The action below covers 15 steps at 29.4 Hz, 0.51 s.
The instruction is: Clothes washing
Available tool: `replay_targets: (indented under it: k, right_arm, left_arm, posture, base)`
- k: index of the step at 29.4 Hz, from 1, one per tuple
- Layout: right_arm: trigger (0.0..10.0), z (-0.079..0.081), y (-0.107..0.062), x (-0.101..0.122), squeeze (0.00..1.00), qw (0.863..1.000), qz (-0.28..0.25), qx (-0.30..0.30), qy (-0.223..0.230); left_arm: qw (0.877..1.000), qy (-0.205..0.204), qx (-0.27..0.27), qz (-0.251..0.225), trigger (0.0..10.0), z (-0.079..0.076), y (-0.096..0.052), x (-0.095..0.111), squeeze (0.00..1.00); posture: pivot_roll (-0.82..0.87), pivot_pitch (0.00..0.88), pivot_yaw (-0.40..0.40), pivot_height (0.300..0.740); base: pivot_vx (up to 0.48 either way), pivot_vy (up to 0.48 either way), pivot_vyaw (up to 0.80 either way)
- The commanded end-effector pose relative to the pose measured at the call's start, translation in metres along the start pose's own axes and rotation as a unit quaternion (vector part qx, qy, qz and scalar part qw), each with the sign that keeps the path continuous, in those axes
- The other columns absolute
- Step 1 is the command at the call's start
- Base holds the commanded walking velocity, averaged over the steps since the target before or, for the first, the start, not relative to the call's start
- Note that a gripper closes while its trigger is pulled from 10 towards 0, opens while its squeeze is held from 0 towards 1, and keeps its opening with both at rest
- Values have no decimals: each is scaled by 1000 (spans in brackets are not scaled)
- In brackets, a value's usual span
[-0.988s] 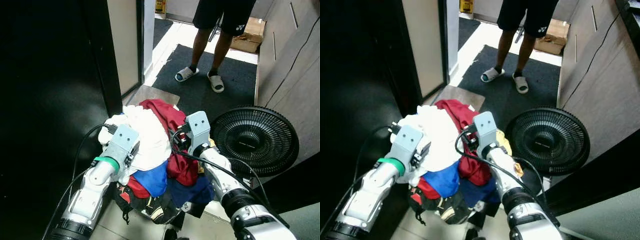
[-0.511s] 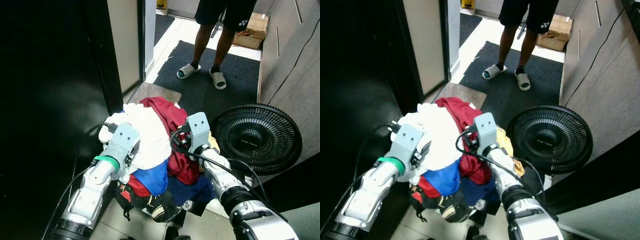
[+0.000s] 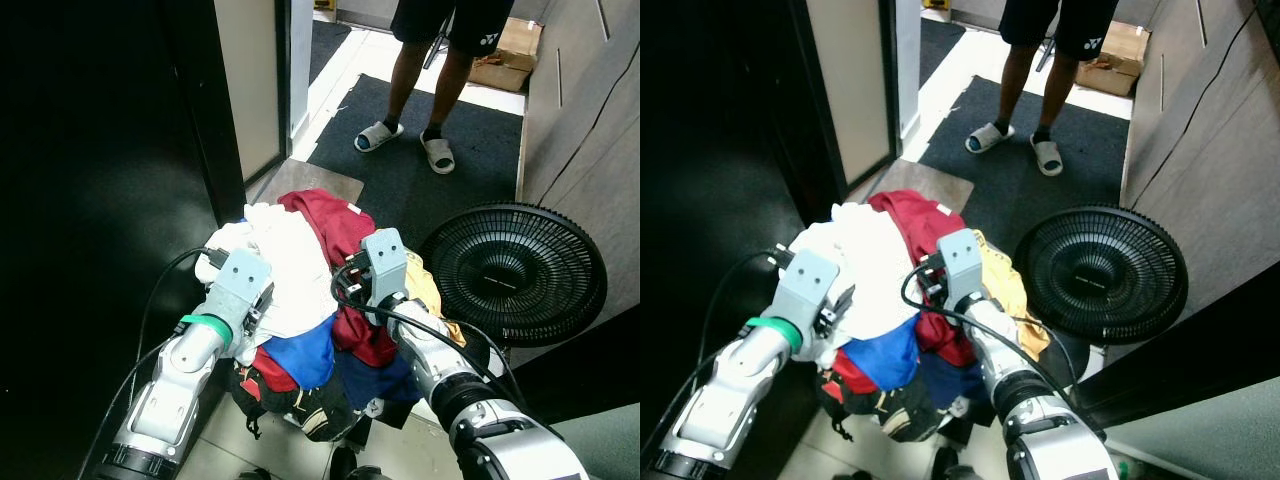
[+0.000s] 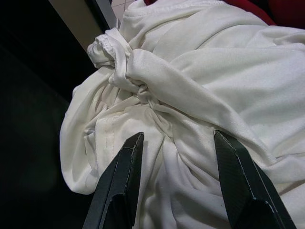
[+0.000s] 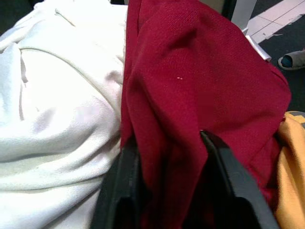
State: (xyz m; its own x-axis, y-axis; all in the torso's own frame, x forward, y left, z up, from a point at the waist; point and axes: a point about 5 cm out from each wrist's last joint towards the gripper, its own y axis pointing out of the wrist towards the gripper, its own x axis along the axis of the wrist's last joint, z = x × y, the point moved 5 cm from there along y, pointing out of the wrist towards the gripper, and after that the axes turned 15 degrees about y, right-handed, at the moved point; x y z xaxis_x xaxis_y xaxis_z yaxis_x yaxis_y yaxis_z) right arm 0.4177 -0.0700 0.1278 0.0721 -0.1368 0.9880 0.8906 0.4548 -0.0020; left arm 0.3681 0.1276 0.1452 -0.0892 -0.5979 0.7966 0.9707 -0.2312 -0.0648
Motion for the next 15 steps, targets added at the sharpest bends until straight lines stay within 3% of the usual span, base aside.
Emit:
replay_targets:
  k: [1, 15]
  right_arm:
    - [0, -2, -7, -14, 0, 1000, 15, -3, 13]
    - [0, -10, -12, 2, 0, 999, -39, -7, 34]
  left_arm:
    - [1000, -2, -9, 16, 10000, -7, -2, -9, 0]
    - [1000, -6, -14, 10, 10000, -11, 4, -5, 0]
  posture:
    - [188, 265, 10, 740]
    - [162, 246, 15, 740]
  base:
    - [0, 0, 0]
    - [0, 0, 0]
